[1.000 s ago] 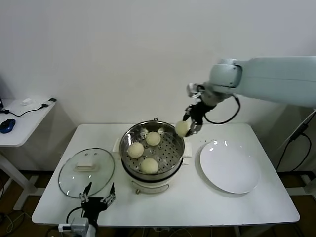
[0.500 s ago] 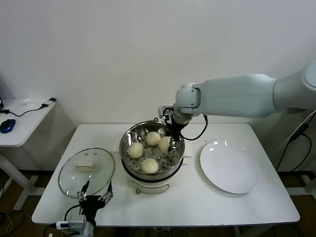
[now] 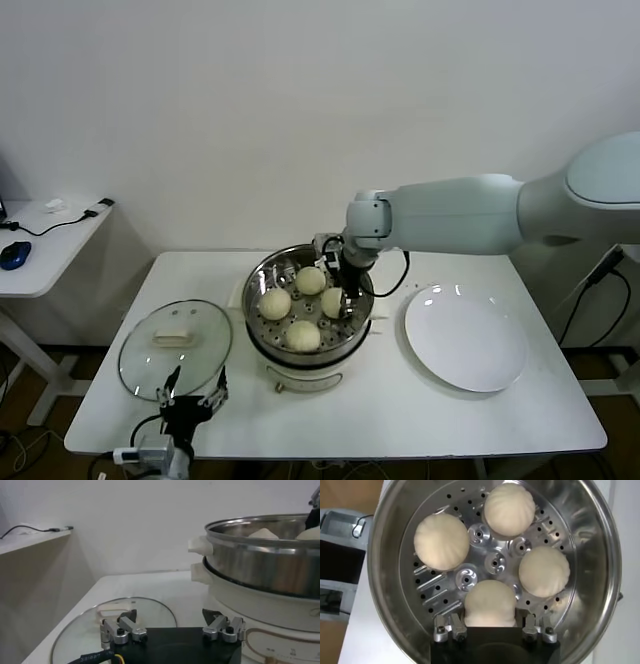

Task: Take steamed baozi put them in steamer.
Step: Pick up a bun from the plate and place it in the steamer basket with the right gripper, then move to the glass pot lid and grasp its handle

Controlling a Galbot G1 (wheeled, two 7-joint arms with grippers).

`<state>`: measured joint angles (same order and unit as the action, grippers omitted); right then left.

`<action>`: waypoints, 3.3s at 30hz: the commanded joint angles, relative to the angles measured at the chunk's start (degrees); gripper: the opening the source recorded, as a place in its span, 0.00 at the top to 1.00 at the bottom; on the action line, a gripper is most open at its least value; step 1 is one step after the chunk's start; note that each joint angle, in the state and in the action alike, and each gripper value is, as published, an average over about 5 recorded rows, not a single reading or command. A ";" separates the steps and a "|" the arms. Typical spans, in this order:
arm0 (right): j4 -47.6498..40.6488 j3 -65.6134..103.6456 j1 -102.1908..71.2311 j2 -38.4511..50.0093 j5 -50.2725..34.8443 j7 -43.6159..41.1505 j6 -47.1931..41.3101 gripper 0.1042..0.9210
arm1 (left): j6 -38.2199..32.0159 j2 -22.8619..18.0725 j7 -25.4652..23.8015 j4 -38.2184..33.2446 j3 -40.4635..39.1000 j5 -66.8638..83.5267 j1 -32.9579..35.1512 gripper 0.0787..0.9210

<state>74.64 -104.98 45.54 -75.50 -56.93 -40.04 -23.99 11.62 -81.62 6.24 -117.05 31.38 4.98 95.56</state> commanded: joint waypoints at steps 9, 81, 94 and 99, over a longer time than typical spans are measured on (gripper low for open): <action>0.79 2.24 1.92 3.24 0.07 -3.93 4.96 0.14 | 0.10 0.21 -0.26 -1.12 0.37 0.13 0.66 0.12; 15.39 140.96 -131.26 0.11 38.85 35.07 36.39 0.12 | -13.19 13.17 18.44 28.59 2.84 -75.05 -9.10 0.12; 17.65 140.47 -129.89 0.71 38.74 35.37 33.72 0.12 | -9.75 11.03 19.79 36.55 1.64 -79.02 -17.18 0.12; 18.39 140.59 -130.32 1.20 38.83 35.30 33.07 0.12 | -8.20 11.06 18.71 38.51 0.93 -78.47 -19.88 0.12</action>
<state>92.02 35.23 -83.96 -73.88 -18.92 -4.90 10.25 0.17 -70.90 24.54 -85.49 33.21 -67.48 81.51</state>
